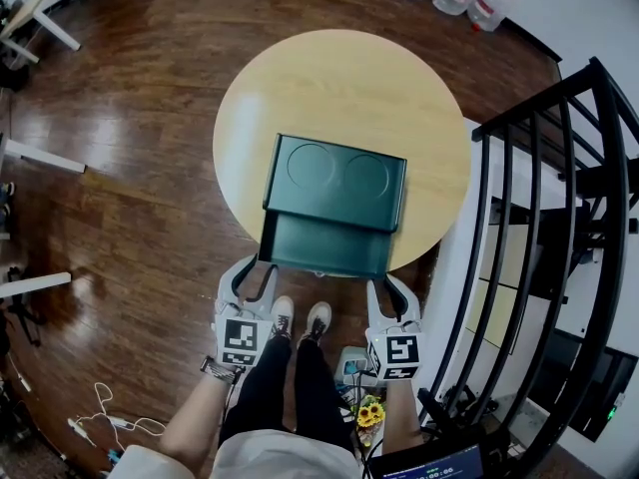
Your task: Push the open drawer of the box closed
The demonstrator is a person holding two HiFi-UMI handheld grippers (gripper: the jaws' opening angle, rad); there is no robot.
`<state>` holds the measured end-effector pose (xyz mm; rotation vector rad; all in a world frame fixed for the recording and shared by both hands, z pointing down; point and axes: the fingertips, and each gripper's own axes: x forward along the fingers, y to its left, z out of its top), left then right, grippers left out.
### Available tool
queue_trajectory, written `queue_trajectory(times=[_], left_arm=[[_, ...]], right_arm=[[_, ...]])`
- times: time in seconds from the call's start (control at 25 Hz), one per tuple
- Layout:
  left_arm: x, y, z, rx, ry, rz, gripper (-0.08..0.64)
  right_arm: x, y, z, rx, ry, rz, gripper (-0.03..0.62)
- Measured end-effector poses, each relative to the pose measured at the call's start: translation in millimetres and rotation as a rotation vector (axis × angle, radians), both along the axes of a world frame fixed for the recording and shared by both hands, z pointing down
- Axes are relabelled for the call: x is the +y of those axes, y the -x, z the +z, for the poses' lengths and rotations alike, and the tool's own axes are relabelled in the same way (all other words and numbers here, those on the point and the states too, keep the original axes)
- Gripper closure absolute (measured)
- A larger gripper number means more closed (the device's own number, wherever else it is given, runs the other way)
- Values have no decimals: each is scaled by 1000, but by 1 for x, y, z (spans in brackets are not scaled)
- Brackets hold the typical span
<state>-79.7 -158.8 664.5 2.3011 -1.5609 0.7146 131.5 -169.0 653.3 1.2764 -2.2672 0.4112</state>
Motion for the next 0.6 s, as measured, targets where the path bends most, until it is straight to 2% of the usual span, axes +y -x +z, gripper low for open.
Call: queue_trajectory(times=[0.6], left_arm=[[-22, 5, -3, 14, -3, -40, 417]], right_arm=[[-21, 5, -4, 1, -34, 12, 503]])
